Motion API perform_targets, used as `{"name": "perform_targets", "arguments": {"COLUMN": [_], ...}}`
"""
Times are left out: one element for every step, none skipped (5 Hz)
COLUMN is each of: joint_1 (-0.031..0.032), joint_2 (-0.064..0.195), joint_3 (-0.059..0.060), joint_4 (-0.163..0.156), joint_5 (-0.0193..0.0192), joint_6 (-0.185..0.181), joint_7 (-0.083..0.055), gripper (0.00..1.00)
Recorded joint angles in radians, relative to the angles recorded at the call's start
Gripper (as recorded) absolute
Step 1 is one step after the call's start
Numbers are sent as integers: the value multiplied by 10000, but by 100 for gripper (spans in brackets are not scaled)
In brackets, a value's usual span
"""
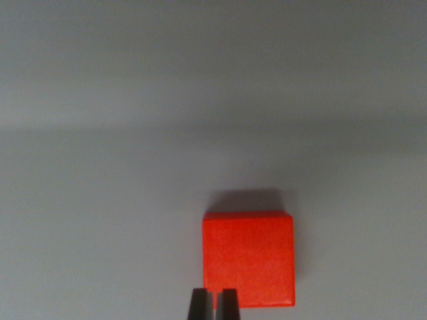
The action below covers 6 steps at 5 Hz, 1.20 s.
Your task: Reach red block
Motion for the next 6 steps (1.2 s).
{"name": "perform_targets", "arguments": {"joint_1": [-46, -46, -86, -86, -119, -119], "joint_2": [257, 257, 487, 487, 670, 670], "joint_3": [-31, -31, -58, -58, -80, -80], "joint_4": [-84, -84, -159, -159, -219, -219], "joint_5": [18, 18, 34, 34, 46, 46], "joint_6": [-318, -318, -602, -602, -828, -828], "joint_7": [-64, -64, -122, -122, -168, -168], "gripper": [0, 0, 0, 0, 0, 0]}}
